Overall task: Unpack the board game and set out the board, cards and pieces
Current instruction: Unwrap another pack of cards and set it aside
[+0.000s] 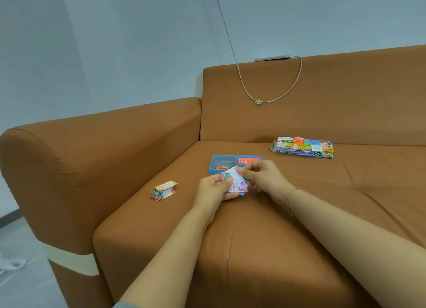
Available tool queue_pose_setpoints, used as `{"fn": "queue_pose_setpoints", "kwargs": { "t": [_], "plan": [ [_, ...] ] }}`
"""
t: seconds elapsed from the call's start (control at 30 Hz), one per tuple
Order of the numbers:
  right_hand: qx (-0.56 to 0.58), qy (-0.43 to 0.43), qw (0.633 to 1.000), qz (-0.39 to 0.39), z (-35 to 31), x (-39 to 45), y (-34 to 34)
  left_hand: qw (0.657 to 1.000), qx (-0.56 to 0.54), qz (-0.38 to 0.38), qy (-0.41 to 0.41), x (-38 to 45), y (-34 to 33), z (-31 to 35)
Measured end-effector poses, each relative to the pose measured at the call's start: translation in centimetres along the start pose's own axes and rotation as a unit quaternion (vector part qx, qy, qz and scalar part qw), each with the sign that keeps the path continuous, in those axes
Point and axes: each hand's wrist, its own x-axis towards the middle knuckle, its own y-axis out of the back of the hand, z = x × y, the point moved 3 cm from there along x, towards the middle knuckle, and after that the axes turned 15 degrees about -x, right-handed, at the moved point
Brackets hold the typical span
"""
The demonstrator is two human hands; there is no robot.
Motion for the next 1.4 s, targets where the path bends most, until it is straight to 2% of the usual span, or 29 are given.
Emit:
{"fn": "queue_pose_setpoints", "kwargs": {
  "t": [0.13, 0.33, 0.5, 0.67, 0.87, 1.03, 1.1, 1.17, 1.27, 1.4],
  "plan": [
    [-0.005, -0.018, 0.999, -0.041, 0.2, 0.3, 0.4, 1.000, -0.004, -0.001, -0.002, 0.0, 0.0, 0.0],
    [0.046, -0.037, 0.997, -0.052, 0.8, -0.5, 0.5, 0.998, -0.049, 0.007, -0.023, 0.2, 0.4, 0.0],
    [0.012, -0.004, 0.995, -0.097, 0.5, -0.9, 0.4, 0.997, -0.062, 0.015, -0.033, 0.0, 0.6, 0.2],
    [-0.019, -0.001, 0.997, -0.075, 0.7, -0.6, 0.1, 0.993, 0.060, 0.044, -0.090, -0.9, 0.4, 0.6],
    [-0.012, 0.009, 0.999, -0.049, 0.5, -0.8, 0.0, 0.964, 0.233, 0.022, -0.127, -1.5, 0.4, 0.6],
    [-0.040, 0.044, 0.997, -0.047, -0.1, -1.3, 0.7, 0.958, 0.256, 0.011, -0.130, -1.9, 0.6, 0.8],
    [-0.077, 0.054, 0.993, -0.077, -0.1, -1.6, 0.5, 0.956, 0.263, 0.007, -0.129, -2.0, 0.7, 0.9],
    [-0.098, 0.040, 0.989, -0.106, 0.1, -1.8, 0.1, 0.949, 0.287, -0.004, -0.128, -2.1, 0.6, 0.9],
    [-0.100, 0.004, 0.989, -0.105, 0.5, -1.7, 0.2, 0.929, 0.342, -0.026, -0.141, -2.4, 0.4, 0.9],
    [-0.086, -0.019, 0.989, -0.115, 0.4, -2.1, -0.1, 0.919, 0.360, 0.009, -0.159, -3.3, 1.2, 1.3]
  ]
}}
